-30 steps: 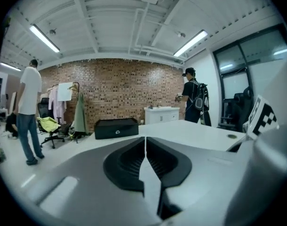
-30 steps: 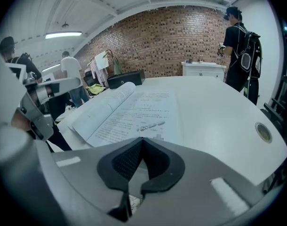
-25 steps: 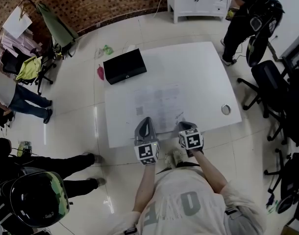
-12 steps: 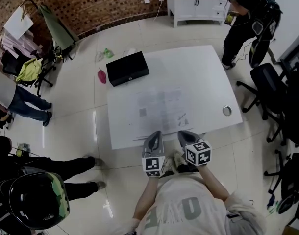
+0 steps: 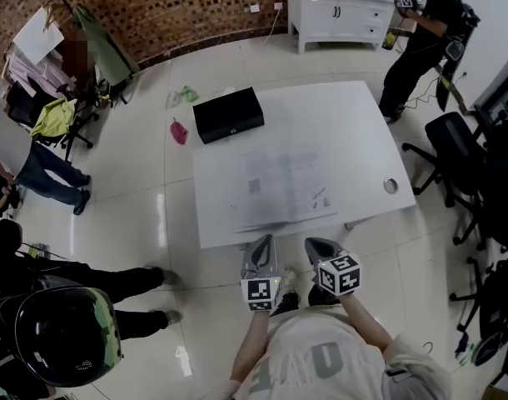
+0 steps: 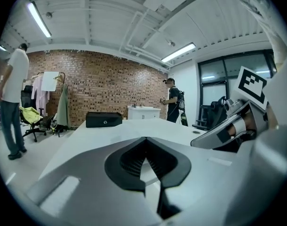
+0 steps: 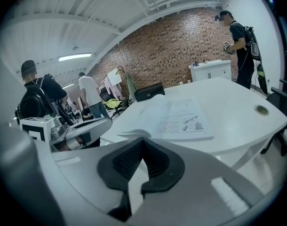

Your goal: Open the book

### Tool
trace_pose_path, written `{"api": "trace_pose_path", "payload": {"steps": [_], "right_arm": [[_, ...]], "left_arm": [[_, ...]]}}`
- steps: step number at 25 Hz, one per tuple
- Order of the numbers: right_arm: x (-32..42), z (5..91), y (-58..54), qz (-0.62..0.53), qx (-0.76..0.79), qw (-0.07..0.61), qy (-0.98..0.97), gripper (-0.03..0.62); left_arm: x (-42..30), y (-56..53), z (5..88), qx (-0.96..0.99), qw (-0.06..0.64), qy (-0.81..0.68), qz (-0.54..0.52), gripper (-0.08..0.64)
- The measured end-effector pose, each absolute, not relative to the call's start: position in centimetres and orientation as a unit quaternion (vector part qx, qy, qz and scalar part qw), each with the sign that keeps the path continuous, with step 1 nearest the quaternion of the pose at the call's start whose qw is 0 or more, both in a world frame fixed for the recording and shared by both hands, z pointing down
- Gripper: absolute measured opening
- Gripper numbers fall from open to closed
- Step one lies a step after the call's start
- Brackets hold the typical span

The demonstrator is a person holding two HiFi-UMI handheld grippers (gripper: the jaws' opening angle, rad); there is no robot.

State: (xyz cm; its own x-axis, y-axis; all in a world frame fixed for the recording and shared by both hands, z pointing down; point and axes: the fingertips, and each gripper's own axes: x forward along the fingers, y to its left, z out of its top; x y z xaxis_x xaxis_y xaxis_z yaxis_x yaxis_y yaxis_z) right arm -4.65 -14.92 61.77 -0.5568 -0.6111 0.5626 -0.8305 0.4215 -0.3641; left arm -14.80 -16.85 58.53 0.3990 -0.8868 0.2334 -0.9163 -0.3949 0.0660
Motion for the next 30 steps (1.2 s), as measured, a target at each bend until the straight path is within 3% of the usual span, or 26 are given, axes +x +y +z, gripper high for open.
{"api": "trace_pose_path", "payload": {"steps": [9,22,30], "right_arm": [[-5.8,59.5,-7.9,0.289,0.427,0.154,-0.843,0.003],[2.7,59.6,17.8,0.285,0.447,0.080,-0.844,0.003],[6.2,57.0,28.0,0.251,0.463,0.080,-0.846,0.002]], "left_arm": [[-14.5,-10.6,55.2,0.831,0.067,-0.551,0.044,0.020],[-7.6,15.4,56.0,0.826,0.072,-0.559,0.023,0.020],[-4.8,26.6,52.9,0.831,0.058,-0.554,0.014,0.019]]}}
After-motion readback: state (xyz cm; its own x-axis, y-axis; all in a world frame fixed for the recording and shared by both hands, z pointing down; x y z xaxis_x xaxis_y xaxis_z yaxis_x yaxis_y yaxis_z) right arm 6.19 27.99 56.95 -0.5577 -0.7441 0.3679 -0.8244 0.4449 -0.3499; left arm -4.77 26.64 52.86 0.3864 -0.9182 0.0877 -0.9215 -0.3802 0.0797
